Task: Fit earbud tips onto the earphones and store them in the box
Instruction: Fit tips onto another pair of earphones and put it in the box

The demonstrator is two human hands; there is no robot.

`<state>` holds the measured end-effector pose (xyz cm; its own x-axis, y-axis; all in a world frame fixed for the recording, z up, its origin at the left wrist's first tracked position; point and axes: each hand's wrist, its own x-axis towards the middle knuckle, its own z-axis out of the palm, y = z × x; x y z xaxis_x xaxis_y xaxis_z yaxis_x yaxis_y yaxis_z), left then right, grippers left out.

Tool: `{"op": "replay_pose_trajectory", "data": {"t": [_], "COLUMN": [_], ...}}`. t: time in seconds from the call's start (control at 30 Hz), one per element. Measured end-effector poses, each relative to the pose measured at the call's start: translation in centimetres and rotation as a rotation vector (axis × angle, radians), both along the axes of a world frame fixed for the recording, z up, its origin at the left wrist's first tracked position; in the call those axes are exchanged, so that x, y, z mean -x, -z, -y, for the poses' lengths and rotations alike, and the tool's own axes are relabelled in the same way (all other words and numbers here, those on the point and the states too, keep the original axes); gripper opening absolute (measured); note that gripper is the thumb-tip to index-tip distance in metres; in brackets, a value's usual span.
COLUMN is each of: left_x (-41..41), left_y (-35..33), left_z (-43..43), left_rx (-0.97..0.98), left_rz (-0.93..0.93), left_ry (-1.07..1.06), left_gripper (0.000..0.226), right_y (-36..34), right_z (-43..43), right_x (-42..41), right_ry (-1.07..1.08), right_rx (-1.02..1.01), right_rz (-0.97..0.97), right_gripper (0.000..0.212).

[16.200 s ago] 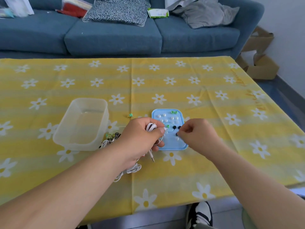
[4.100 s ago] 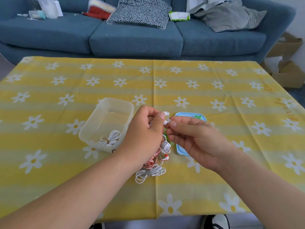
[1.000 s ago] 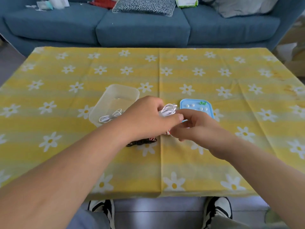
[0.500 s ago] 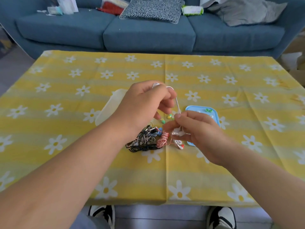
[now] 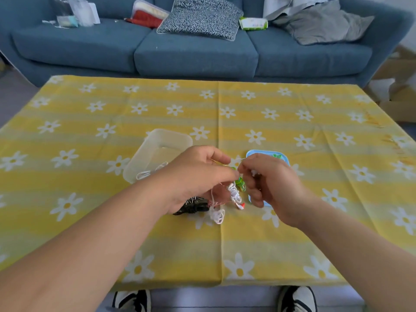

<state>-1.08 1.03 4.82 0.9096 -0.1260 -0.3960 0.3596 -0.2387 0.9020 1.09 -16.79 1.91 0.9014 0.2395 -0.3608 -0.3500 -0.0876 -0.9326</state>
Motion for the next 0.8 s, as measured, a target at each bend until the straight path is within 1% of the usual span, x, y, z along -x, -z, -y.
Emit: {"op": "replay_pose_trajectory", "data": {"t": [0.07, 0.17, 0.3, 0.4, 0.47, 0.57, 0.63, 0.7, 0.8], "left_x": [-0.2, -0.6, -0.7, -0.9, -1.3, -1.6, -1.6, -1.6, -1.7], "left_y": [0.4, 1.1, 1.6, 1.9, 2.3, 2.5, 2.6, 2.9, 3.0], "left_z": [0.7, 1.9, 3.2, 4.1, 4.4, 5.1, 5.5, 5.4, 5.4], "left_rx": [0.022, -0.034, -0.196, -0.257, -0.310, -0.299, -0.268, -0.265, -0.288], "left_rz": [0.005, 0.084, 0.240, 0.332, 0.368, 0.363, 0.346, 0.348, 0.323], "left_ry": [0.012, 0.043, 0.117, 0.202, 0.210, 0.218, 0.217, 0.185, 0.133], "left_gripper": [0.038, 0.030, 0.032, 0.028, 0.026, 0.021, 0.015, 0.015, 0.014], "right_y": [0.0, 0.3, 0.6, 0.6, 0.6, 0.6, 0.6, 0.7, 0.8], "right_z": [0.1, 0.5, 1.3, 2.4, 3.3, 4.3, 4.8, 5.0, 5.3], "right_x": [0.1, 0.3, 0.2, 0.0, -0.1, -0.2, -0.2, -0.3, -0.3], "right_ry": [-0.026, -0.014, -0.010, -0.011, 0.001, 0.029, 0.014, -0.012, 0.015], "right_rx": [0.066, 0.132, 0.162, 0.090, 0.017, -0.123, -0.199, -0.273, -0.295], "right_rz": [0.030, 0.017, -0.012, -0.063, -0.084, -0.124, -0.144, -0.182, -0.188], "right_gripper": [0.018, 0.009, 0.022, 0.025, 0.026, 0.027, 0.028, 0.031, 0.030]}}
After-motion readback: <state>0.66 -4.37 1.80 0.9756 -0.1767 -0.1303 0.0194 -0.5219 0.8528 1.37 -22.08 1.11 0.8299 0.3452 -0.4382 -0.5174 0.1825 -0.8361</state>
